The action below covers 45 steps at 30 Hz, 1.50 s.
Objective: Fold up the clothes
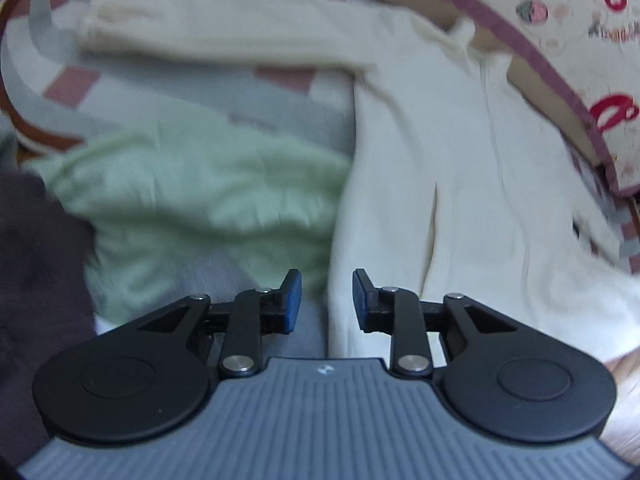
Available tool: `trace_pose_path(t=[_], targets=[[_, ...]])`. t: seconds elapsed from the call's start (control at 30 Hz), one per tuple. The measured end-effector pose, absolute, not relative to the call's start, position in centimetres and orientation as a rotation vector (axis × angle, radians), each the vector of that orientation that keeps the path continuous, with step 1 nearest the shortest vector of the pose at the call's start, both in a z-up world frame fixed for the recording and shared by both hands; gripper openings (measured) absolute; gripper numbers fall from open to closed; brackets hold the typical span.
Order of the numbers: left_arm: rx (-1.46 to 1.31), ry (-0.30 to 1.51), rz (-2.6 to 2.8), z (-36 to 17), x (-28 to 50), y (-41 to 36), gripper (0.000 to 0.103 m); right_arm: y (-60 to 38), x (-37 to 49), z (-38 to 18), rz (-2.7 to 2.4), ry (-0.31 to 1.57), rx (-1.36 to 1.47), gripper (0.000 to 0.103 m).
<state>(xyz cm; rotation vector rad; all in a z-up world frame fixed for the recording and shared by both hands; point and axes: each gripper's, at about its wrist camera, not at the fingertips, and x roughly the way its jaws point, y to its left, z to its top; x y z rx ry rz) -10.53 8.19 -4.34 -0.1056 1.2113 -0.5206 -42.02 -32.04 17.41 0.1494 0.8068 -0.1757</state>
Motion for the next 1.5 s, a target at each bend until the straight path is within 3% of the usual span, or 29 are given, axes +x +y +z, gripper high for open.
trace_pose_path(t=[0.13, 0.2, 0.3, 0.57, 0.6, 0.63, 0.67, 0.7, 0.8, 0.93, 1.03, 1.07, 1.13, 1.2, 1.27, 1.3, 1.33, 1.4, 1.5], targets=[[-0.108, 1.119, -0.47, -2.4, -6.9, 7.3, 0.039, -30.5, -35.1, 16.1, -0.073, 0.788, 0.091, 0.058], [-0.118, 1.05, -0.381, -2.5, -4.8, 7.0, 0.048, -29.8, -30.7, 14.1, -0.03, 0.795, 0.071, 0.058], [-0.149, 0.976, -0.222, -4.2, -1.3, 7.3, 0.049, -28.8, -24.5, 10.6, -0.003, 0.806, 0.032, 0.058], [-0.676, 0.951, -0.038, -11.6, 6.3, 13.4, 0.049, -26.2, -11.9, 3.4, 0.251, 0.808, 0.019, 0.054], [-0.69, 0.945, -0.026, -12.4, 6.9, 13.9, 0.047, -25.5, -10.8, 2.5, 0.274, 0.813, -0.004, 0.043], [-0.695, 0.945, -0.023, -13.3, 7.6, 14.2, 0.045, -24.9, -9.6, 1.6, 0.297, 0.818, -0.027, 0.015], [-0.706, 0.951, -0.034, -14.1, 8.1, 14.3, 0.045, -24.2, -8.6, 0.7, 0.314, 0.828, -0.049, 0.003], [-0.724, 0.953, -0.044, -14.9, 8.6, 14.4, 0.041, -23.7, -7.6, -0.2, 0.327, 0.843, -0.051, 0.001], [-0.851, 0.939, -0.061, -16.7, 8.8, 15.1, 0.038, -22.1, -4.8, -2.9, 0.352, 0.86, -0.072, 0.001], [-0.883, 0.919, -0.061, -18.0, 9.4, 15.5, 0.03, -20.4, -1.1, -7.1, 0.304, 0.897, -0.12, 0.009], [-0.906, 0.878, -0.026, -18.2, 9.8, 15.8, 0.033, -20.3, 1.0, -9.4, 0.254, 0.92, -0.132, 0.019], [-0.914, 0.866, -0.01, -18.3, 10.0, 16.0, 0.033, -20.2, 1.4, -10.0, 0.239, 0.922, -0.146, 0.024], [-0.905, 0.861, 0.004, -18.1, 10.6, 16.1, 0.033, -20.0, 2.1, -10.6, 0.193, 0.905, -0.158, 0.048], [-0.841, 0.858, 0.007, -17.5, 11.5, 15.9, 0.028, -19.9, 2.6, -11.2, 0.172, 0.887, -0.139, 0.048], [-0.736, 0.833, -0.017, -16.3, 12.1, 15.5, 0.006, -19.7, 3.0, -11.8, 0.176, 0.872, -0.125, 0.044], [-0.685, 0.808, -0.029, -15.6, 12.3, 15.4, 0.006, -19.5, 3.0, -12.0, 0.194, 0.859, -0.118, 0.023], [-0.634, 0.746, -0.044, -14.4, 11.9, 15.4, 0.006, -19.3, 2.8, -11.9, 0.224, 0.847, -0.114, 0.018], [-0.528, 0.622, -0.065, -12.0, 10.9, 15.1, 0.006, -18.8, 2.5, -11.7, 0.298, 0.833, -0.118, 0.016], [-0.429, 0.629, -0.063, -11.0, 10.9, 14.1, 0.006, -18.5, 2.4, -12.2, 0.405, 0.877, -0.095, 0.011]])
